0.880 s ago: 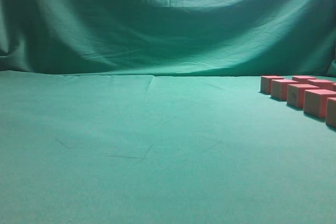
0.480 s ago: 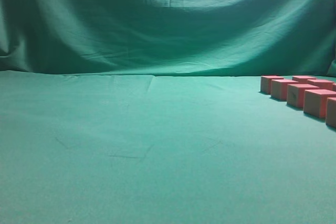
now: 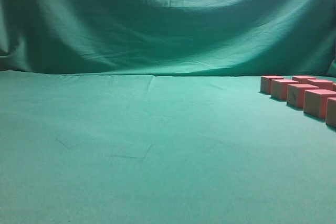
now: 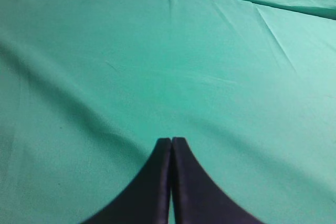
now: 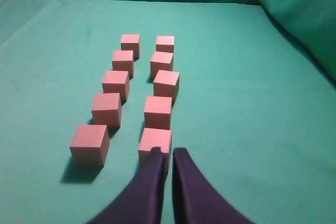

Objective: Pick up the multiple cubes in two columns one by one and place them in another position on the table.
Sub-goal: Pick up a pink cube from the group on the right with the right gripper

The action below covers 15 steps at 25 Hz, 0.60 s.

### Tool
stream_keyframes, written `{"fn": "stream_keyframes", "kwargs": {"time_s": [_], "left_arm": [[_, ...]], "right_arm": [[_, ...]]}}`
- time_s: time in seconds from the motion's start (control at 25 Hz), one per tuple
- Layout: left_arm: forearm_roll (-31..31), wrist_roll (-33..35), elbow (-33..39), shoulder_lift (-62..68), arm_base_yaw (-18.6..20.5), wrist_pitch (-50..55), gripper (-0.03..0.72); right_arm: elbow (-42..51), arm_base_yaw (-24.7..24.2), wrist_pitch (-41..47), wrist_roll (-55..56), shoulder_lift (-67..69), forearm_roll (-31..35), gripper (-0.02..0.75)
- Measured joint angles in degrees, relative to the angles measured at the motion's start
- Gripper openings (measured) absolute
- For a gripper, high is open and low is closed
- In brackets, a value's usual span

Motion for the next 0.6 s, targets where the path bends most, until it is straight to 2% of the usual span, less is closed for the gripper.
{"fn": "stream_keyframes", "kwargs": {"time_s": [0.44,0.52,0.6], "left_arm": [[0.00,0.00,0.00,0.00,0.00,0.00,0.000],[0.00,0.00,0.00,0.00,0.00,0.00,0.000],[0.00,0.00,0.00,0.00,0.00,0.00,0.000]], "right_arm": [[0.00,0.00,-1.02,0.00,0.00,0.00,0.049],[0.23,0.00,-5.16,0.00,0.00,0.99,0.049],[0.23,0.00,-13.03,0.00,0.00,4.15,0.049]]}}
